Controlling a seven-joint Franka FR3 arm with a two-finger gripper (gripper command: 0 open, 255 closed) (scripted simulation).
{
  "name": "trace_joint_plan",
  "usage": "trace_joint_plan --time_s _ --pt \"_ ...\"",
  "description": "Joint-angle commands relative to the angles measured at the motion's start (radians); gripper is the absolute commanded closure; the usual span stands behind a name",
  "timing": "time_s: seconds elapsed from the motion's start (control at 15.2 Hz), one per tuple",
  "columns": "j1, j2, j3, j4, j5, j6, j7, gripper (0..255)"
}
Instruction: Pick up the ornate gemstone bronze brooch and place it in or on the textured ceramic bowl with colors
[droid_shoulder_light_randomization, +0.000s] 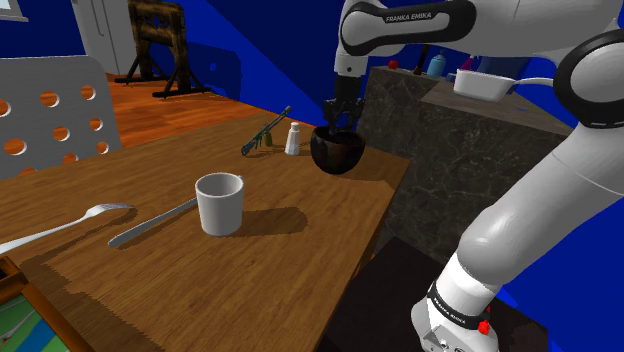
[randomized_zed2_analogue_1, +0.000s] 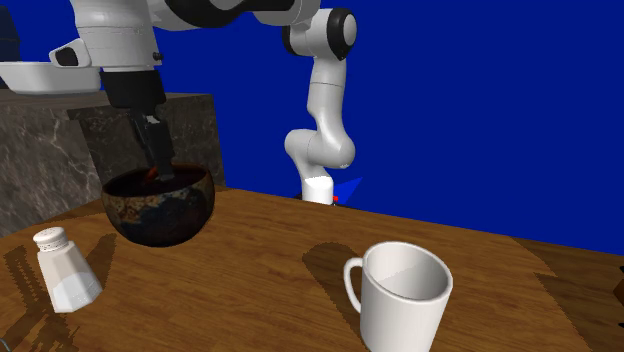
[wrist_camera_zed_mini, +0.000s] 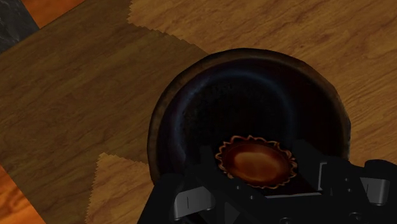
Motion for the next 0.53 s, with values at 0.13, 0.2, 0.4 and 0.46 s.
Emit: trace_joint_plan --time_s 0.13,0.2,0.4,0.46 --pt "0.0 0.0 0.0 0.0 0.0 0.0 0.0 0" --pt "0.0 0.0 0.0 0.0 0.0 0.0 0.0 0" --pt "0.0 0.0 0.0 0.0 0.0 0.0 0.0 0" --pt "0.0 0.0 0.0 0.0 0.0 0.0 0.0 0"
